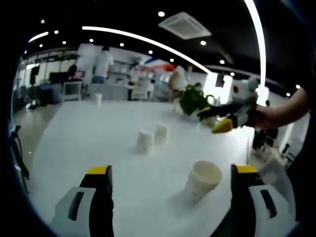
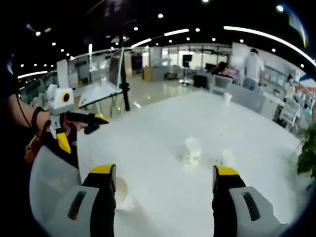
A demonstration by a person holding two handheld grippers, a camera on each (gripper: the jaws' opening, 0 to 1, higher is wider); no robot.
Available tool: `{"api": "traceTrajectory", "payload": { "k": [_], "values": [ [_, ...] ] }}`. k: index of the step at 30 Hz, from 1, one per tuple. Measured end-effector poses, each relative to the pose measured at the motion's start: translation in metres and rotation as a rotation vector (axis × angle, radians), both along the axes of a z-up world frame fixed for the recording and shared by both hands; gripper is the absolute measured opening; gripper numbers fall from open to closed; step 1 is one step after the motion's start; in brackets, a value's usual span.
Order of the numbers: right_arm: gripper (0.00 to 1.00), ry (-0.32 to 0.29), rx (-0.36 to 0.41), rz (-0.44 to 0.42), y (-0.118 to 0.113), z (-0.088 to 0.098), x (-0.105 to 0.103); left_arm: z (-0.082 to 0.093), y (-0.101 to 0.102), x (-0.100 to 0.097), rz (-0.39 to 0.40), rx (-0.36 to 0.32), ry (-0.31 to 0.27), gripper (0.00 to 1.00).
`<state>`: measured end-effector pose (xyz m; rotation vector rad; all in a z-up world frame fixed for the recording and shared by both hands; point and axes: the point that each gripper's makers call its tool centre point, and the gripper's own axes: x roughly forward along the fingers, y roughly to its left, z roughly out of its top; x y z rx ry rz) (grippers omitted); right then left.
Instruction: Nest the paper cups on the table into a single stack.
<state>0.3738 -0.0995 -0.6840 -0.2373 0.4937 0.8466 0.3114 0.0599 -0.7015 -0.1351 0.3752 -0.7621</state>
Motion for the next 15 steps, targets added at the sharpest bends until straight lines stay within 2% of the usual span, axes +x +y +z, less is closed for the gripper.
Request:
{"api": "traceTrajectory", "payload": {
  "k": [6,15],
  "values": [
    [0.97,-0.011,0.005,-0.016,-0.001,-0.003,0.006,-0.003,0.001,-0.002,0.005,-0.002,0.011,0.98],
    [1.0,-0.004,0.037,-0.05,-0.005,-0.005,0.016,-0.006,0.004,-0.002,0.012,-0.001,0.02,0.98]
  ]
}}
